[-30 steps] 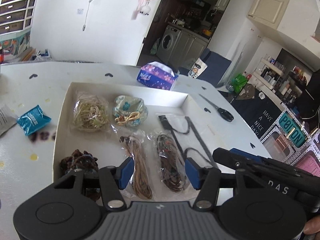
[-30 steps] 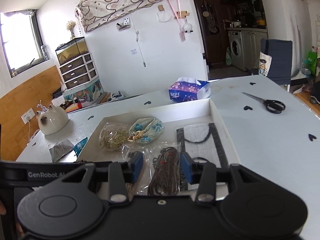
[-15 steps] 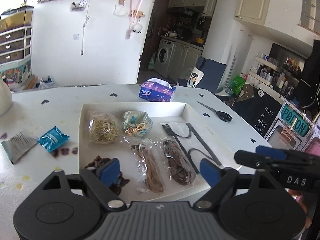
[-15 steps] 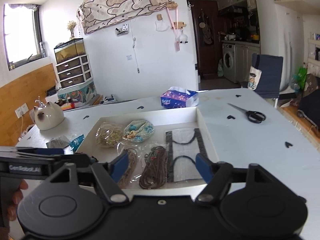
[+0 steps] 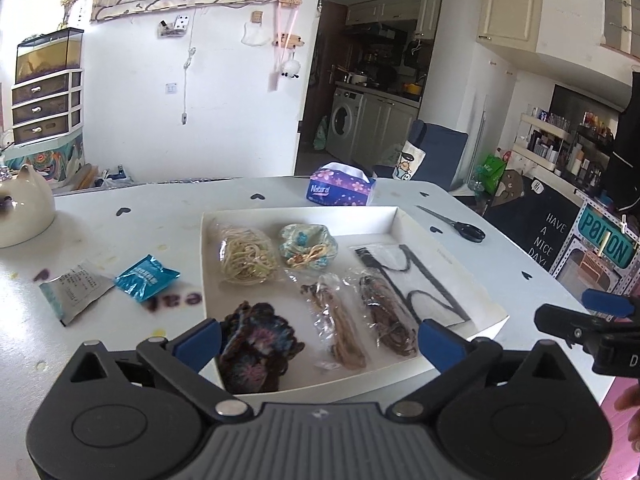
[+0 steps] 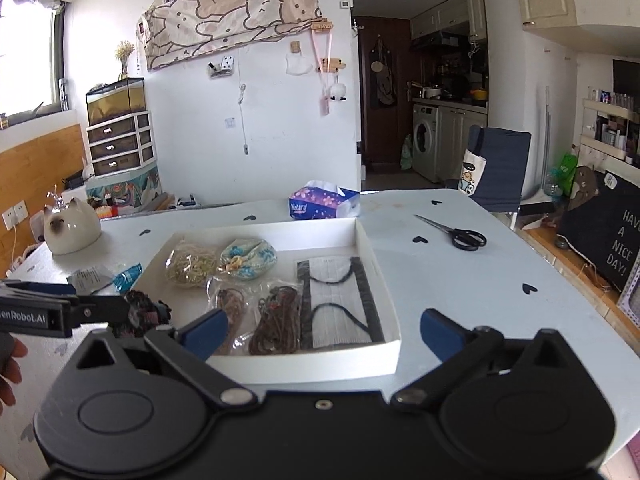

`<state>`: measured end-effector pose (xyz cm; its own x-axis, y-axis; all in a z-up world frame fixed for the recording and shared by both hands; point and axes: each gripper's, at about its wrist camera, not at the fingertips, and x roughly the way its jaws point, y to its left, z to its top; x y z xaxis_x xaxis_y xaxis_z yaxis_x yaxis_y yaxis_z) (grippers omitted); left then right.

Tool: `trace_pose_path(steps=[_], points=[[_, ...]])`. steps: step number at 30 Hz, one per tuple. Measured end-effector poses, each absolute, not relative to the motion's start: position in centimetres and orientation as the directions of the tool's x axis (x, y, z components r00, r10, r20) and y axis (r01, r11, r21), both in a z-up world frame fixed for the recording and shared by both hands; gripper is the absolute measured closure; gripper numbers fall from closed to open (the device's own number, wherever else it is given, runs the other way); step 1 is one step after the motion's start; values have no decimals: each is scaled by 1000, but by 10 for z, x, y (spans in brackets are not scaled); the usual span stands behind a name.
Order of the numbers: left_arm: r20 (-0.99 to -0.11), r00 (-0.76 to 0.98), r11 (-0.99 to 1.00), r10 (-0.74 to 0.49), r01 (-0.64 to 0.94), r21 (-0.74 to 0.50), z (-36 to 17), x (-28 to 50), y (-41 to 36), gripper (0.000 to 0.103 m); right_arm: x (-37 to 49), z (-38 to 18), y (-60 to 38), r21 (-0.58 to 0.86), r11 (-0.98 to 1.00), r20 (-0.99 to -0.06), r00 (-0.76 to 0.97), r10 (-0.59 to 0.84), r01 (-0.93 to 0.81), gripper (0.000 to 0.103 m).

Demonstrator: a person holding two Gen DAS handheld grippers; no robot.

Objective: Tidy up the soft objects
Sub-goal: 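Withdraw both tools from the tray toward the white and blue packets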

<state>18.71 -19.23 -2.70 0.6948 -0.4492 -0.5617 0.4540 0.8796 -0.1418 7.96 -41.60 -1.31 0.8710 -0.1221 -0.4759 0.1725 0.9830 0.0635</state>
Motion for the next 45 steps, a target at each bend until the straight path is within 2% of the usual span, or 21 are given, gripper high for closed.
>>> trace_pose_path(steps=[12,26,45], points=[[-559,713,893,-424,430,-129,-34,187,-171,0,84,-25,-404,61,978,-486,862,-147,201,0],[-552,746,920,-374,374,-118,-38,206,-126,0,119,-30,-363,51,990,-511,855,-89,133,0],[-545,786,955,-291,268,-124,-46,251,-45,0,189,-29,-275,102,994,-498,864,80,-33,0]])
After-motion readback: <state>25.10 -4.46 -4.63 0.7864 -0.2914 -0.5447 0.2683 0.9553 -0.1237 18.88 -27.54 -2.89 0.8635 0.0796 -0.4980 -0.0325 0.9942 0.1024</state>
